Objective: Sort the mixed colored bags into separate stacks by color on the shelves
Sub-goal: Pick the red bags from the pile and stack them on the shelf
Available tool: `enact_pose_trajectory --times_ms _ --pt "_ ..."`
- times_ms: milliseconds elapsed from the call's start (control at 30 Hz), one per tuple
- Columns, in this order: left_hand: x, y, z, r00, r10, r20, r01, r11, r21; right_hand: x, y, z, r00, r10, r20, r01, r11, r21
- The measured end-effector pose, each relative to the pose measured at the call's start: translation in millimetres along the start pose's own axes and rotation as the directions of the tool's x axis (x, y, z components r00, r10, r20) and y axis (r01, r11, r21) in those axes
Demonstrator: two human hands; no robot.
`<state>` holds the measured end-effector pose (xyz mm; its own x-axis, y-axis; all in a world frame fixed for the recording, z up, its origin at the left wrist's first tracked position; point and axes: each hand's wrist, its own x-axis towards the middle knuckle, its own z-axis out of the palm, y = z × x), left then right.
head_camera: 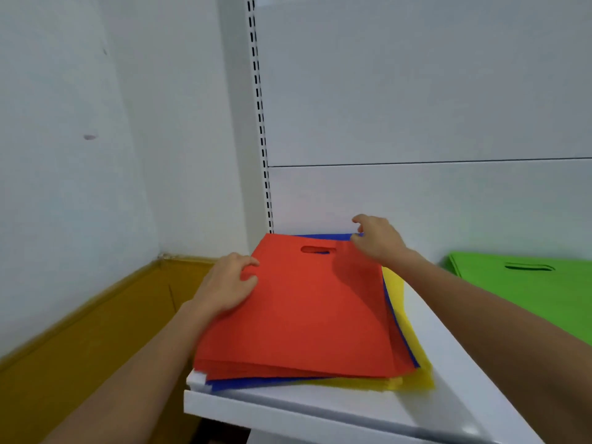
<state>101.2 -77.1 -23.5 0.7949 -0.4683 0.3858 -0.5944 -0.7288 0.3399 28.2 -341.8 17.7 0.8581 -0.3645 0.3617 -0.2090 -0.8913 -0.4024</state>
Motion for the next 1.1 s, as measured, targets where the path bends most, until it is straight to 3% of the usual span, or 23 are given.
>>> enact_pose_trajectory --times_ms 267,400,567,733,833,1100 --pt "-2.0 -23.5 -0.4 0.992 0.060 0.112 -0.054 0.997 -0.052 -49.9 -13.1 4.5 0.985 0.160 -0.068 -0.166 0.981 -0.103" --pt "-4.4 -26.8 6.5 0.990 -0.022 0.137 0.030 0.998 -0.059 -70.7 -19.2 8.6 0.943 0.304 -0.134 -0.322 0.935 -0.147" --pt "-6.4 -13.2 17.8 0.991 -0.129 0.048 0.132 0.989 -0.065 -87.3 -22.6 31.4 0.876 0.479 -0.063 -0.483 0.863 -0.150" --pt "-17.4 -7.0 29.9 0.983 -0.143 -0.114 0.151 0.987 0.062 -95.2 -21.5 50.2 0.860 0.438 -0.263 -0.478 0.871 -0.111" --pt "-17.8 -7.5 31.6 0.984 -0.112 -0.140 0.123 0.990 0.072 -95.3 -18.0 50.1 0.865 0.419 -0.277 -0.456 0.886 -0.081" --pt "-19.5 -6.2 32.6 0.973 -0.205 -0.111 0.188 0.971 -0.147 -93.2 -10.7 53.4 0.858 0.430 -0.282 -0.462 0.886 -0.053"
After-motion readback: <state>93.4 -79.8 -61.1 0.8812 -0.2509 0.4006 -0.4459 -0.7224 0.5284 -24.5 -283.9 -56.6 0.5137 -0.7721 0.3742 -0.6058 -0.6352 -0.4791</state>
